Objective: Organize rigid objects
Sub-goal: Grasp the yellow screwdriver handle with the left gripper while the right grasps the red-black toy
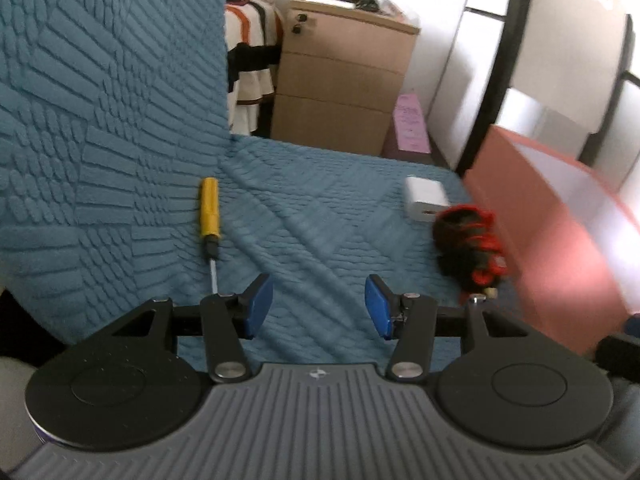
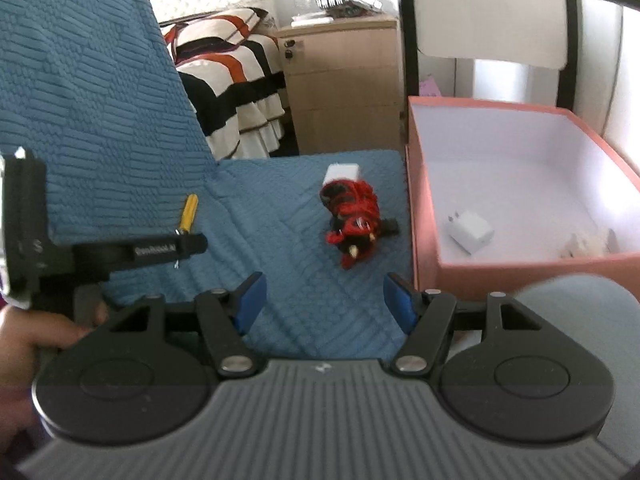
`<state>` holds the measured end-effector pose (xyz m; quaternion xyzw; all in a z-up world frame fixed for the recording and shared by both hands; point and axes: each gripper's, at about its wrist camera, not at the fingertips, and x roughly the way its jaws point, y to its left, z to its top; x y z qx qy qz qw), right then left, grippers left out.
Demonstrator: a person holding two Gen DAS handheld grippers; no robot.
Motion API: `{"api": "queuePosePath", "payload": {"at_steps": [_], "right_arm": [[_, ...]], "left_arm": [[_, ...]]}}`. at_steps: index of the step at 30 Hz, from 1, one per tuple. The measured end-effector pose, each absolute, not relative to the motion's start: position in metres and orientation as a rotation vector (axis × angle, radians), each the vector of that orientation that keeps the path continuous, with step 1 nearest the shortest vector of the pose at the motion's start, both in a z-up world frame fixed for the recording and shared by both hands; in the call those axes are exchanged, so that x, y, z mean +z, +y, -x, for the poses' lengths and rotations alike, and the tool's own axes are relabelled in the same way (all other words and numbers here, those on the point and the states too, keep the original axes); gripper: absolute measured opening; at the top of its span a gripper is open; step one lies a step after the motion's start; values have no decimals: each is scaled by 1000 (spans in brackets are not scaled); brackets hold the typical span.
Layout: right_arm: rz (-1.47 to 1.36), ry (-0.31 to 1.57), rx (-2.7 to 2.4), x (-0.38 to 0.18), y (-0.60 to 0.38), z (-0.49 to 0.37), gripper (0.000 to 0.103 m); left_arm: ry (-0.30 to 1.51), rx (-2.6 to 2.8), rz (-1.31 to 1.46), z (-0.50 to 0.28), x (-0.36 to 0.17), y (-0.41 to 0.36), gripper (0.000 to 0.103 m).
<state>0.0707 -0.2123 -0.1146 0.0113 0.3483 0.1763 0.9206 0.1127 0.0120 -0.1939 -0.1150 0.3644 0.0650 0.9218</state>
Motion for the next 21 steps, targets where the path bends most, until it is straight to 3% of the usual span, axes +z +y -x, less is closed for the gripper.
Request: {"api": "queuePosePath", "payload": {"at_steps": [17,21], "right_arm": [[241,687,348,-160,-152,-140,67],[258,701,323,-167,-148,-158,85]], "left_arm": [[808,248,117,-185,-233,51,57],[830,268,89,-200,-242,58,57]]}}
